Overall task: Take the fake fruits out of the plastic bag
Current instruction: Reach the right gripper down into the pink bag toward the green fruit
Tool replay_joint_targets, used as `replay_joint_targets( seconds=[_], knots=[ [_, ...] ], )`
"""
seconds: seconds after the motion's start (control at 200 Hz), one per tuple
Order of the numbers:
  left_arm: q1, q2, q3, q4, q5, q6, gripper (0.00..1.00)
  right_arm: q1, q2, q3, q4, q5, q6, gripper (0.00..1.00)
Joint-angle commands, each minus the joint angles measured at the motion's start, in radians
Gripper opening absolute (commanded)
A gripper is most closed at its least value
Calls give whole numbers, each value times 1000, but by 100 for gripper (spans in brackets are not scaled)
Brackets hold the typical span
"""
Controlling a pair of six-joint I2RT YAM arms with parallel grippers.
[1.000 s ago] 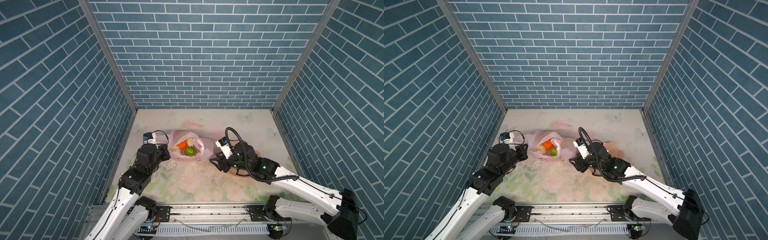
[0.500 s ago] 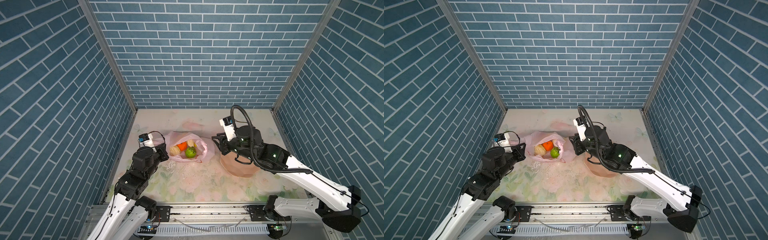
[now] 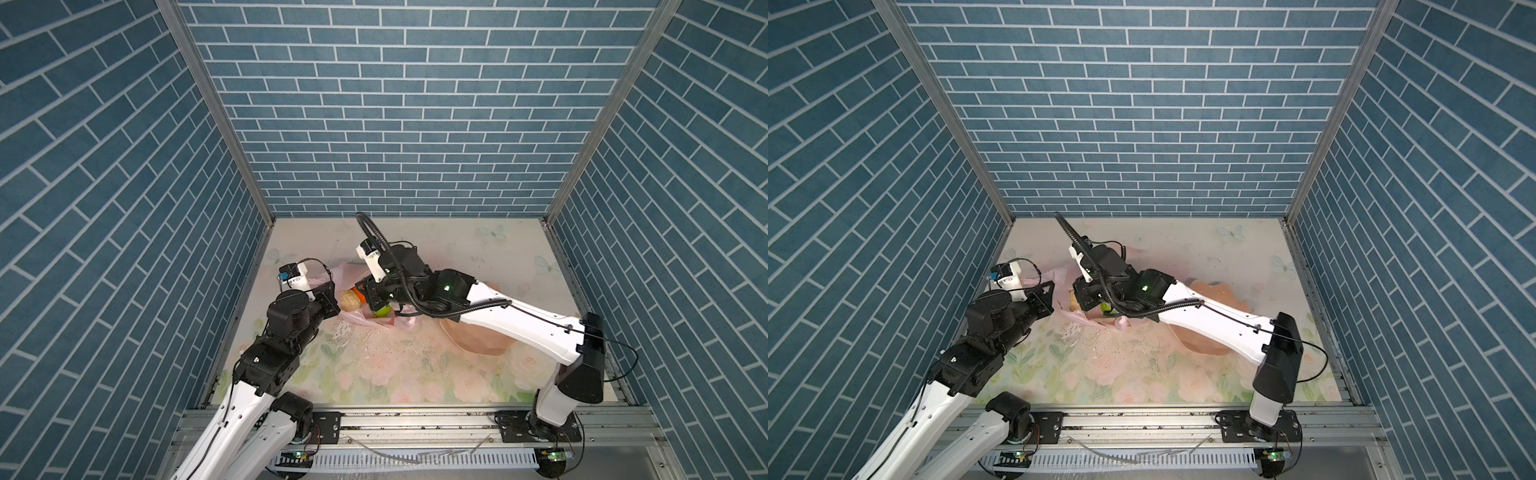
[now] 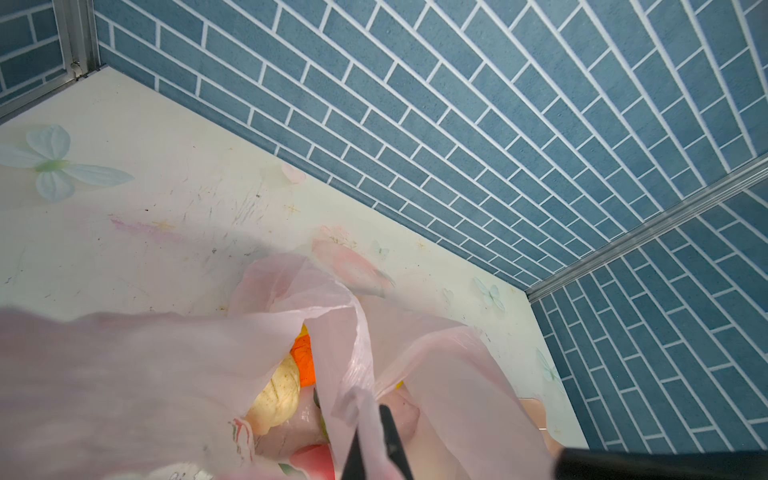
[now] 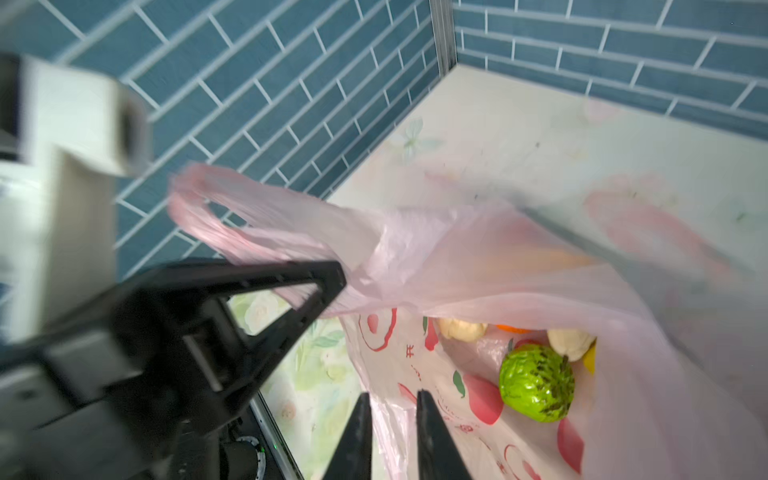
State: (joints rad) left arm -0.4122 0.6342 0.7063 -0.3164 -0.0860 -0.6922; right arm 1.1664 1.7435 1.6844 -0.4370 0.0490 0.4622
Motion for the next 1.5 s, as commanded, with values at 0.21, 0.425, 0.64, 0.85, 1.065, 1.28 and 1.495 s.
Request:
replay_joint_targets(
  seconds=[0.21, 0.425, 0.64, 0.85, 1.065, 1.28, 1.495],
  knots=[
    [-7, -2, -5, 6, -12, 9, 5, 3, -2, -233, 88, -28, 83, 18],
    [-7, -3, -5, -19, -61, 19, 5, 9, 9, -443, 237, -159, 137, 16],
    [-7, -3, -52, -30, -104, 2, 5, 32, 50, -532, 288, -213, 173, 15],
    [-7, -2, -114, -24, -119, -38, 8, 39, 114, -558, 356, -189, 211, 15],
    [-7, -12, -149, -21, -81, -73, 37, 36, 146, -462, 297, -111, 163, 16],
    [-7, -80, -98, -138, 22, -67, 74, 29, 169, -385, 264, -88, 125, 16],
    [-7, -114, -14, -337, 123, 0, 89, 2, 175, -316, 250, -84, 115, 16]
  ],
)
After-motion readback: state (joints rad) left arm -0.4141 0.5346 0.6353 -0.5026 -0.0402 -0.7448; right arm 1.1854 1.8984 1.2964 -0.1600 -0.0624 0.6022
